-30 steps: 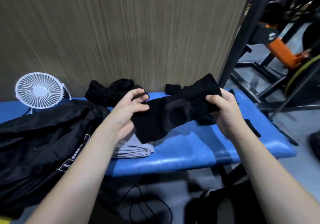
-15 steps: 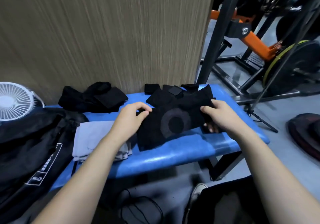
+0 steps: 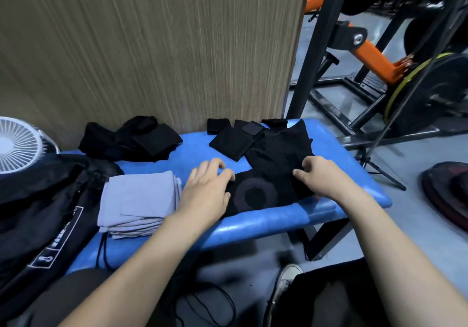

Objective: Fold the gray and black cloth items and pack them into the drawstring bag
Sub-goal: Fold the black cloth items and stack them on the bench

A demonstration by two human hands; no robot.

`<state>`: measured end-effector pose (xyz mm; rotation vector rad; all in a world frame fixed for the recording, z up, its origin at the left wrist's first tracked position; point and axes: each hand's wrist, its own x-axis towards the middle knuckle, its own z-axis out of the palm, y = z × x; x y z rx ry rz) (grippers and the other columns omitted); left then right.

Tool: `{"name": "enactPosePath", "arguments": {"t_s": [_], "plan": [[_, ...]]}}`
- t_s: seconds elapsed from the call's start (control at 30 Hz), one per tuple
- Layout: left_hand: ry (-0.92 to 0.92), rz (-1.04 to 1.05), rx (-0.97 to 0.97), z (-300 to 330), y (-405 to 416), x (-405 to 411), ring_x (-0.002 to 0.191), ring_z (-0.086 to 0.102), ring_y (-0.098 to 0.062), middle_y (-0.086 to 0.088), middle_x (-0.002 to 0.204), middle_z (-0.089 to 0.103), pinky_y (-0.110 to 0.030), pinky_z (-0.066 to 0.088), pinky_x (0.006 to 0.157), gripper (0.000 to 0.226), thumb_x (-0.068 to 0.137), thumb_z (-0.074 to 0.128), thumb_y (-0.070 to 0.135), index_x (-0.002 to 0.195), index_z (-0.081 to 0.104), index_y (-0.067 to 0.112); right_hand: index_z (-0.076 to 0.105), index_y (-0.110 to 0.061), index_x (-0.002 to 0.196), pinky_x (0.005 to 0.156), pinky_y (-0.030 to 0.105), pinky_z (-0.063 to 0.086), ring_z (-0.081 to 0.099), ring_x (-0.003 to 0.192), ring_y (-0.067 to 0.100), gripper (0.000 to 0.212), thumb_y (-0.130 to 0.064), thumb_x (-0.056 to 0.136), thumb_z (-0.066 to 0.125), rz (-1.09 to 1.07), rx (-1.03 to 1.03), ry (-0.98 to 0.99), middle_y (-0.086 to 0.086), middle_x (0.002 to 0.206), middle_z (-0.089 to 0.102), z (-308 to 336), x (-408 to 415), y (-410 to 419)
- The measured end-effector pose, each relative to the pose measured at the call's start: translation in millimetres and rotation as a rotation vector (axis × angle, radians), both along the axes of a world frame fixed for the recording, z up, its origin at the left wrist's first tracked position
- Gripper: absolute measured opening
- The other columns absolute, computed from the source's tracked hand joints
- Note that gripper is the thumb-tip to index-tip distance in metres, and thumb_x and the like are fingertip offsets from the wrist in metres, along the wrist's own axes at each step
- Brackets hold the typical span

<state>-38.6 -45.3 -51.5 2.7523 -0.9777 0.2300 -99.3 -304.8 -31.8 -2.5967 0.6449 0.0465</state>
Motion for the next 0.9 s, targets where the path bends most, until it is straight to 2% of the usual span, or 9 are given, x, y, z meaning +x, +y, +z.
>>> {"name": "enactPosePath", "arguments": {"t_s": [0.07, 0.13, 0.23, 0.3, 0.43, 0.57, 0.67, 0.8, 0.9], "plan": [[0.031, -0.007, 0.039, -5, 3, -9, 0.114, 0.043, -0.02, 0.006, 0.124, 0.042, -0.031, 0.029, 0.097, 0.032, 0.092, 0.057, 0.035, 0.123, 0.052, 0.03, 0.05, -0.014, 0.084, 0.066, 0.035, 0.056, 0.065, 0.046, 0.023, 0.021, -0.032, 0.092, 0.058, -0.012, 0.026, -0.001, 0.005, 0.072, 0.064, -1, 1, -2], [0.081, 0.006, 0.067, -10, 6, -15, 0.113, 0.045, -0.019, 0.006, 0.124, 0.043, -0.031, 0.034, 0.097, 0.034, 0.095, 0.053, 0.038, 0.128, 0.05, 0.03, 0.047, -0.012, 0.085, 0.056, 0.034, 0.053, 0.061, 0.045, 0.025, 0.018, -0.025, 0.089, 0.06, -0.013, 0.095, -0.042, 0.006, 0.074, 0.063, 0, 2, -2], [0.145, 0.022, -0.01, -10, 11, -18, 0.112, 0.043, -0.016, 0.01, 0.123, 0.044, -0.032, 0.045, 0.087, 0.03, 0.095, 0.054, 0.037, 0.125, 0.052, 0.031, 0.042, -0.013, 0.082, 0.041, 0.026, 0.041, 0.042, 0.046, 0.017, 0.016, -0.014, 0.085, 0.058, 0.016, 0.307, -0.181, 0.003, 0.063, 0.047, 7, 3, 10], [0.181, 0.027, -0.05, -11, 13, -19, 0.112, 0.042, -0.014, 0.012, 0.122, 0.044, -0.034, 0.049, 0.082, 0.028, 0.095, 0.055, 0.035, 0.123, 0.054, 0.03, 0.042, -0.017, 0.08, 0.038, 0.021, 0.034, 0.034, 0.047, 0.012, 0.019, -0.011, 0.085, 0.059, 0.056, 0.457, -0.261, -0.001, 0.062, 0.039, 13, 3, 27], [0.221, 0.03, -0.121, -13, 16, -21, 0.116, 0.045, -0.016, 0.01, 0.124, 0.044, -0.037, 0.049, 0.088, 0.031, 0.096, 0.053, 0.028, 0.127, 0.053, 0.026, 0.045, -0.017, 0.08, 0.039, 0.02, 0.035, 0.034, 0.044, 0.011, 0.019, -0.012, 0.085, 0.064, 0.157, 0.552, -0.316, -0.002, 0.06, 0.039, 17, 8, 71], [0.271, 0.055, -0.221, -8, 19, -22, 0.106, 0.057, -0.026, 0.004, 0.126, 0.041, -0.043, 0.048, 0.084, 0.039, 0.093, 0.051, 0.015, 0.129, 0.038, 0.024, 0.049, -0.013, 0.088, 0.035, 0.022, 0.035, 0.045, 0.038, 0.015, 0.019, -0.019, 0.085, 0.066, 0.185, 0.569, -0.261, -0.004, 0.06, 0.046, 8, 22, 109], [0.32, 0.076, -0.289, -7, 21, -21, 0.106, 0.058, -0.029, 0.0, 0.134, 0.039, -0.045, 0.048, 0.082, 0.053, 0.09, 0.05, 0.008, 0.136, 0.029, 0.024, 0.048, -0.007, 0.094, 0.034, 0.023, 0.034, 0.046, 0.034, 0.016, 0.022, -0.018, 0.085, 0.066, 0.247, 0.534, -0.193, -0.001, 0.062, 0.051, 1, 31, 128], [0.442, 0.149, -0.422, -2, 21, -20, 0.11, 0.055, -0.024, -0.004, 0.143, 0.039, -0.037, 0.047, 0.09, 0.072, 0.088, 0.043, -0.001, 0.148, 0.017, 0.028, 0.048, -0.01, 0.094, 0.037, 0.025, 0.037, 0.052, 0.041, 0.02, 0.024, -0.023, 0.084, 0.065, 0.321, 0.492, -0.039, 0.006, 0.068, 0.058, -4, 35, 140], [0.452, 0.137, -0.44, -1, 23, -21, 0.118, 0.051, -0.022, -0.002, 0.147, 0.032, -0.033, 0.042, 0.095, 0.068, 0.089, 0.039, -0.002, 0.148, 0.022, 0.028, 0.049, -0.01, 0.095, 0.04, 0.027, 0.039, 0.053, 0.044, 0.02, 0.014, -0.015, 0.085, 0.057, 0.363, 0.554, 0.05, 0.01, 0.07, 0.059, -6, 33, 142]]}}
